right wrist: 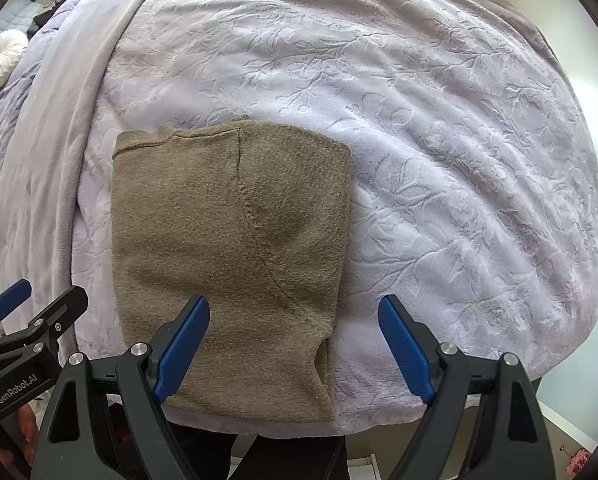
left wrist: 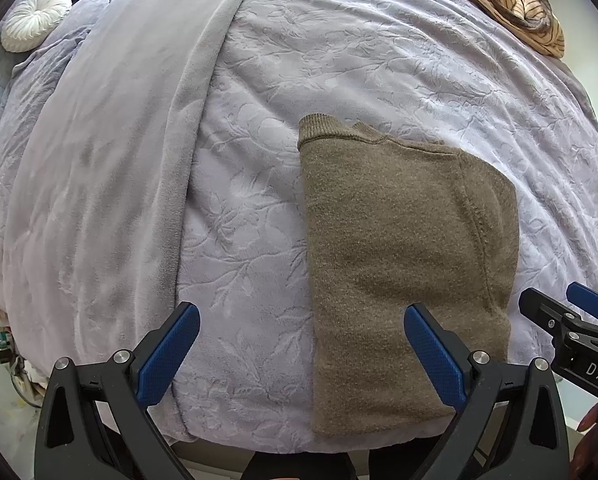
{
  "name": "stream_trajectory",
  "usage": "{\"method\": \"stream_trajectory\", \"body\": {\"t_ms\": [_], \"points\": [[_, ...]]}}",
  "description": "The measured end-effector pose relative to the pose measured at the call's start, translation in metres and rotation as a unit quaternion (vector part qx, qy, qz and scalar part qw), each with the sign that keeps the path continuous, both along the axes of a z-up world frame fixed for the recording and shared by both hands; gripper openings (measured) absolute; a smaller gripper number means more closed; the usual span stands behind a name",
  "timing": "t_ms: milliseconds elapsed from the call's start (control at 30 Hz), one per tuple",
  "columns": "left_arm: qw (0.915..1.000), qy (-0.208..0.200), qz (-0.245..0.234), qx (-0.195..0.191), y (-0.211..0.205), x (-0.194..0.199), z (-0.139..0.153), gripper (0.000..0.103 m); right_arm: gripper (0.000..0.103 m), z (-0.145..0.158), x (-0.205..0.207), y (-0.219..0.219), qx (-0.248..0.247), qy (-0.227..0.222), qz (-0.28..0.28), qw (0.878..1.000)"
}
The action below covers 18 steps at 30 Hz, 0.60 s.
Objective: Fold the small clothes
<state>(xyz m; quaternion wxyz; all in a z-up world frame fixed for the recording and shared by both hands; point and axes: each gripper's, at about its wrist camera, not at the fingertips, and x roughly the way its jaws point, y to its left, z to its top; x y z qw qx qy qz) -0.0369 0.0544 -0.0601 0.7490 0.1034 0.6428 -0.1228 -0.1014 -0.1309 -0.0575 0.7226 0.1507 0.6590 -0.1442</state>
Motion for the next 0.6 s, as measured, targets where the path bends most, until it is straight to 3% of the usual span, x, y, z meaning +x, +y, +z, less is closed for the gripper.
{"method": "stream_trajectory", "body": {"t_ms": [600], "points": [[0.9999,0.000,-0.010,0.010,-0.0042,0.0015,-0.0017,0.102,0.088,-0.0006,-0.0001,0.0012,-0.001,0.001,0.000,1.000]]}}
